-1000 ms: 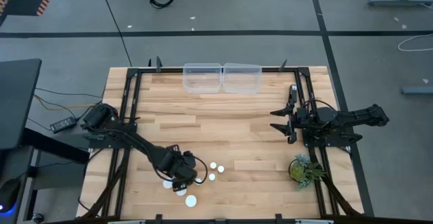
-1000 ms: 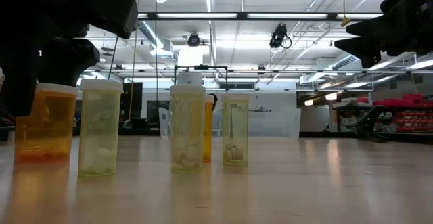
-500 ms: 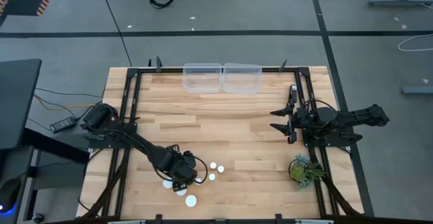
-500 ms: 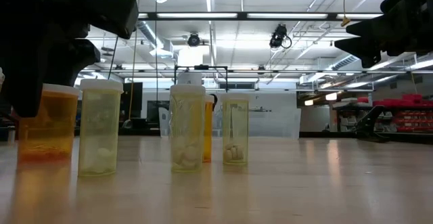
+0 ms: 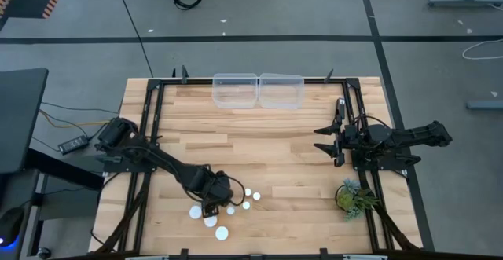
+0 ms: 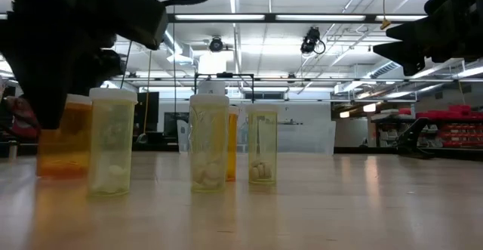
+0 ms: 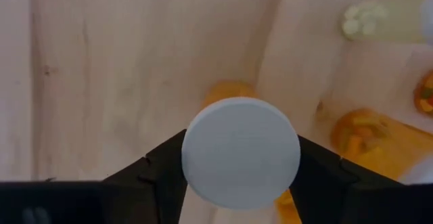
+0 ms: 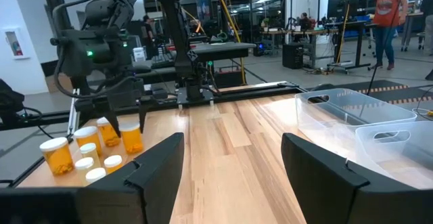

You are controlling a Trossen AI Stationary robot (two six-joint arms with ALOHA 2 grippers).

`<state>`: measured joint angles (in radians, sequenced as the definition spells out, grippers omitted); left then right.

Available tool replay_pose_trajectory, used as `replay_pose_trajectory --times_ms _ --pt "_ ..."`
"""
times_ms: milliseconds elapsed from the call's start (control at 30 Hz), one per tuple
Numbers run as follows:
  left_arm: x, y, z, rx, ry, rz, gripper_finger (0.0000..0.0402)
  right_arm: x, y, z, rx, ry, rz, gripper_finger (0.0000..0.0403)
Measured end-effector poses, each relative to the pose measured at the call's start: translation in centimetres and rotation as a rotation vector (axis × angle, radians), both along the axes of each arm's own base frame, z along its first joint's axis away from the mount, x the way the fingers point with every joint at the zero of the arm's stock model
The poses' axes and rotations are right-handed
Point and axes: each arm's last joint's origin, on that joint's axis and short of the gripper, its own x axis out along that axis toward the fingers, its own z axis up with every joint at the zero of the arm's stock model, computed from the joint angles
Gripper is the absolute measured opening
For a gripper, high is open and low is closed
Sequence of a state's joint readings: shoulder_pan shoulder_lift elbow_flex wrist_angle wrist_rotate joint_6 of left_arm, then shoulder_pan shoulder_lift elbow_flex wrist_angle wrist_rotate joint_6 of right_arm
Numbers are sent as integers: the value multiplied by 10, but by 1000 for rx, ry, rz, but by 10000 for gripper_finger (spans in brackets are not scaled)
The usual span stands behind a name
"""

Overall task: Pick and place medicine bottles into bin by pill shape (circle, oval)
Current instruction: Put the large orange pill bottle into the left transparent bin

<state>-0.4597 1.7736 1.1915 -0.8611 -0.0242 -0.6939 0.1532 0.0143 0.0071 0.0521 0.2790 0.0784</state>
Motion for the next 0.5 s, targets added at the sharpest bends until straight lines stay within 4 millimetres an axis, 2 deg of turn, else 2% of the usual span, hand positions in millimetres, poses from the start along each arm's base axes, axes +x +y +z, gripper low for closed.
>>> replay_pose_trajectory --times_ms 167,333,500 --pt "7 16 0 -36 17 -7 202 0 0 0 0 0 0 255" --pt "12 30 1 -58 22 -25 212 0 0 0 0 0 0 255" --pt "18 42 15 -62 20 -24 211 0 0 0 0 0 0 255"
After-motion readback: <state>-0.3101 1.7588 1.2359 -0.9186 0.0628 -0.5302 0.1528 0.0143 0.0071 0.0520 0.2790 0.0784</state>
